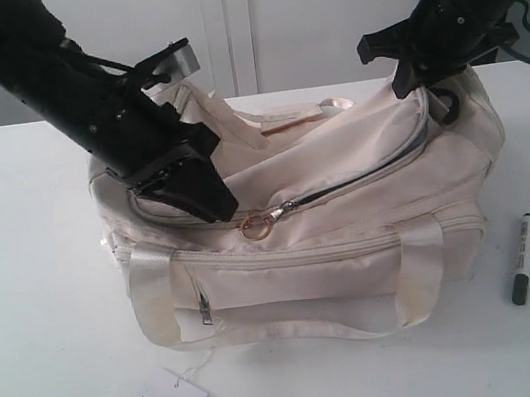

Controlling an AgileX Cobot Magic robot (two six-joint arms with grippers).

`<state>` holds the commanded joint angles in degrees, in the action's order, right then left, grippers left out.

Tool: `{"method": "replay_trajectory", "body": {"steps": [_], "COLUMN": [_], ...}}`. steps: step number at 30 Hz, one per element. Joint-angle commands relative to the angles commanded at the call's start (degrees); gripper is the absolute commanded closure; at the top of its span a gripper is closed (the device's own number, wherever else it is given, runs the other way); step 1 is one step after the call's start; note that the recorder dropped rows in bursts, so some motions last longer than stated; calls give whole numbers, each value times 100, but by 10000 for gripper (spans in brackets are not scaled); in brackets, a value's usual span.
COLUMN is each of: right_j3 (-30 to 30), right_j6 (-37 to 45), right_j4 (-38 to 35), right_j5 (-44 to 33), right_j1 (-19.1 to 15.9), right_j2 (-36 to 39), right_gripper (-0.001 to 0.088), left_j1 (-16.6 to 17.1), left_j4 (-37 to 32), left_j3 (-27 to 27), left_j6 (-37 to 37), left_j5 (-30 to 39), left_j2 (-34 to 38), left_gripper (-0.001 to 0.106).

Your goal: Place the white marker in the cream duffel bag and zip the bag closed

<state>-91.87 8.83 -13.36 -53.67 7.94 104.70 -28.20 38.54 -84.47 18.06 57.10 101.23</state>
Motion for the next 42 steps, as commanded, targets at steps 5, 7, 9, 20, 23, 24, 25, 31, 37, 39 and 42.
{"method": "replay_trajectory", "body": {"steps": [5,7,9,20,23,24,25,31,37,39,42], "right_j3": [0,0,0,0,0,0,0,0,0,0,0], "right_j6": [0,0,0,0,0,0,0,0,0,0,0], "right_j4": [0,0,0,0,0,0,0,0,0,0,0], "right_j5": [0,0,0,11,11,11,11,49,62,62,62], "right_j1": [0,0,0,0,0,0,0,0,0,0,0], "right_j2": [0,0,0,0,0,0,0,0,0,0,0], "right_gripper": [868,868,868,868,868,868,868,868,868,868,868], "left_j1": [-61,-61,-61,-61,-61,-61,-61,-61,-61,-61,-61], "left_j4": [127,111,84,-15,-15,-1,34,515,793,848,770], "left_j3": [0,0,0,0,0,0,0,0,0,0,0], "left_j6": [-320,-359,-455,-802,-933,-933,-933,-884,-851,-773,-756], "left_j5": [-48,-48,-99,-336,-336,-336,-336,-351,-351,-351,-351], "left_j2": [236,304,330,448,591,632,677,732,746,746,746], "left_gripper": [452,431,431,431,431,431,431,435,435,435,482]}}
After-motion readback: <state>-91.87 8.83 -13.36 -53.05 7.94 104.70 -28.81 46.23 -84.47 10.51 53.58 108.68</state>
